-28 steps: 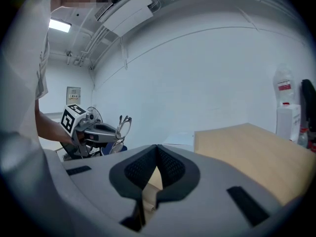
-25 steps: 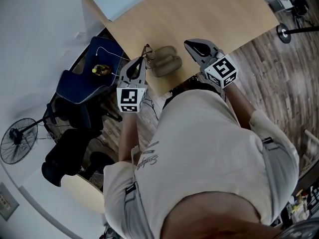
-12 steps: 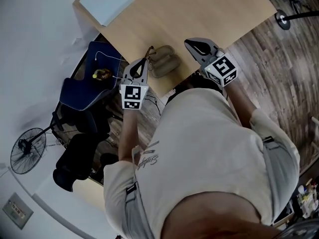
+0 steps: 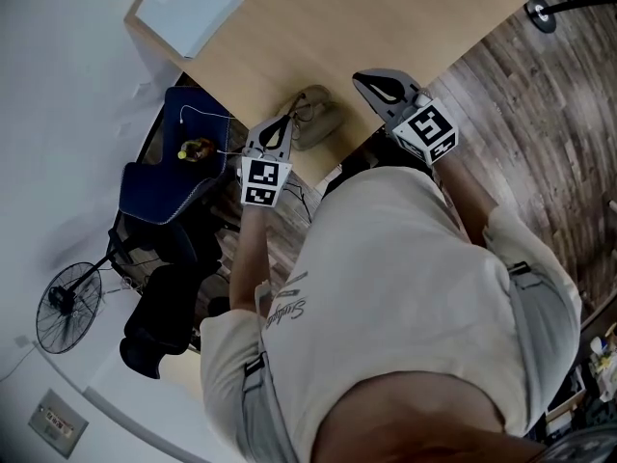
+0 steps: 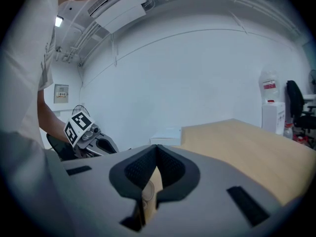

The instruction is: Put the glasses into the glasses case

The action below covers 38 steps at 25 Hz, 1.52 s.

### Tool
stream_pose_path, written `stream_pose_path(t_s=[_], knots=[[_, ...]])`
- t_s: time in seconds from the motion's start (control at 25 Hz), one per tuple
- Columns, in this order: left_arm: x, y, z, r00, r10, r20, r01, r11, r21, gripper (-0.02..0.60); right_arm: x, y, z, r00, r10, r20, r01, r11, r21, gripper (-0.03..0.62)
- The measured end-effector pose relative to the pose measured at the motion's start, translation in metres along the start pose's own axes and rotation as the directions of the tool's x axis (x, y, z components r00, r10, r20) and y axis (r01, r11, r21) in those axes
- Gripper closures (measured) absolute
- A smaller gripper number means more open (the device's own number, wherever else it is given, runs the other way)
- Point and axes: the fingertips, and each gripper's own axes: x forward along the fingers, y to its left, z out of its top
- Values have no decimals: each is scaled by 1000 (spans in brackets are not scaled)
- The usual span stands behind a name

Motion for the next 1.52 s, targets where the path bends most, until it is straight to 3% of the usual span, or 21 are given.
stream_pose_path(t_s=[0.2, 0.64, 1.52], knots=[[14, -8, -17, 997, -42, -57, 43, 999, 16, 565, -4, -3, -4, 1000, -18, -1, 18, 1000, 4, 599], [42, -24, -43, 975, -123, -187, 149, 980, 129, 565, -9, -2, -13, 999, -44, -15, 45, 999, 28, 599], [72, -43, -81, 913, -214, -348, 271, 955, 123, 565, -27, -10, -30, 995, -95, -19, 96, 993, 72, 599]])
